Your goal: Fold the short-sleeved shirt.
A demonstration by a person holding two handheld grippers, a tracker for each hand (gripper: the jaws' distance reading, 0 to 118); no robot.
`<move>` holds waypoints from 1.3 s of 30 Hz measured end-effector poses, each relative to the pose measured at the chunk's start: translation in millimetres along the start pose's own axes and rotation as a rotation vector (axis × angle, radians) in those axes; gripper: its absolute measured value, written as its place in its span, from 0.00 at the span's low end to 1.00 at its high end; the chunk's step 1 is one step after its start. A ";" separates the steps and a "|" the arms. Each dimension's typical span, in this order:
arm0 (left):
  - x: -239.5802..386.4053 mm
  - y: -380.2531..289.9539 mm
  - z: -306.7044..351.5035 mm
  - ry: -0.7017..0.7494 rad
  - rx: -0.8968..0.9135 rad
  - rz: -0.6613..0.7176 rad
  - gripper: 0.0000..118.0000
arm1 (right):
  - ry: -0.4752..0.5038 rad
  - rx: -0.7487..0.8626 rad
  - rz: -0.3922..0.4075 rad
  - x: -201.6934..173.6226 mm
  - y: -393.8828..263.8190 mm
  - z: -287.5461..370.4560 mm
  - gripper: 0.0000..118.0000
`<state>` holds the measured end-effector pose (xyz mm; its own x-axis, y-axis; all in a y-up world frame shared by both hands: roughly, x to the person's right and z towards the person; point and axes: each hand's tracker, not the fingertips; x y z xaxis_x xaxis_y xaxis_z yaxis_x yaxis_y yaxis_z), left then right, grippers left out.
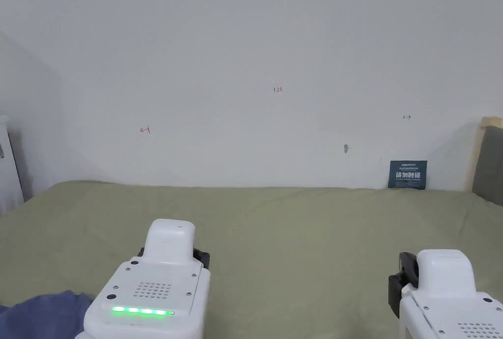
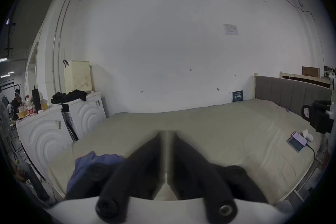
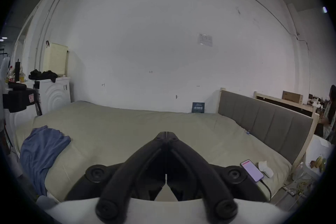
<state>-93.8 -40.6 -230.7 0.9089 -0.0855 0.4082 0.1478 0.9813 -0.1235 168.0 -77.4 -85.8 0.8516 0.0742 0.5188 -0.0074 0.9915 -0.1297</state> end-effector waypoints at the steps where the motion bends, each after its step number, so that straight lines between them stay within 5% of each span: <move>1: -0.9 -0.4 1.1 -0.008 -0.023 0.008 0.00 | 0.004 -0.003 -0.002 1.9 -2.4 -1.1 0.01; 20: -46.5 -10.3 -8.5 0.081 -0.061 0.038 0.00 | 0.050 -0.021 0.028 -26.3 6.6 -12.9 0.01; 39: -224.8 -49.0 64.6 0.529 -0.153 0.148 0.00 | 0.530 -0.028 -0.002 -210.7 11.3 -33.6 0.01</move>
<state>-330.5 -58.4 -258.0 0.9900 -0.0620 -0.1267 0.0227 0.9567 -0.2902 6.0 -85.5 -225.0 0.9998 0.0015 0.0220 0.0019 0.9878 -0.1555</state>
